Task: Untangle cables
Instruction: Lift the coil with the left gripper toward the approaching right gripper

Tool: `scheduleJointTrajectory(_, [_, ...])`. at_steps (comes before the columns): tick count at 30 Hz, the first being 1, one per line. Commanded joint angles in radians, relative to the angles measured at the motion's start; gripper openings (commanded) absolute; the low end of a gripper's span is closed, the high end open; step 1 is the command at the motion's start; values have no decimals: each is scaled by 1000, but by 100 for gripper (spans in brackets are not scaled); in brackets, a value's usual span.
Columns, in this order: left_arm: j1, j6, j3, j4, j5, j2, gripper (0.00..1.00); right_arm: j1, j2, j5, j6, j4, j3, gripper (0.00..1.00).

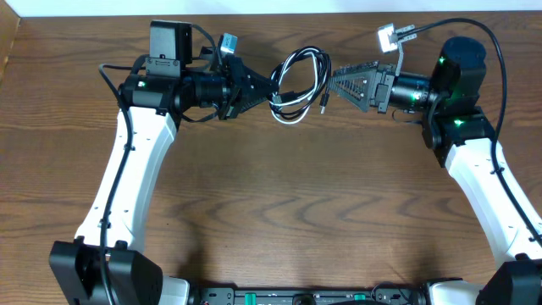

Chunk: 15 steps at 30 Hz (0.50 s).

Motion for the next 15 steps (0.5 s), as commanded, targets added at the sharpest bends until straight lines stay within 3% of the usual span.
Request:
scheduleJointTrajectory(1, [-32, 23, 6, 2, 38, -6, 7, 26, 3, 80, 27, 7, 13, 62])
scheduleJointTrajectory(8, [-77, 59, 5, 1, 38, -6, 7, 29, 3, 155, 27, 8, 13, 52])
scheduleJointTrajectory(13, [-78, 60, 5, 2, 38, -6, 8, 30, 3, 186, 10, -23, 13, 19])
scheduleJointTrajectory(15, [-78, 81, 5, 2, 25, -6, 8, 28, 3, 271, -32, -148, 13, 1])
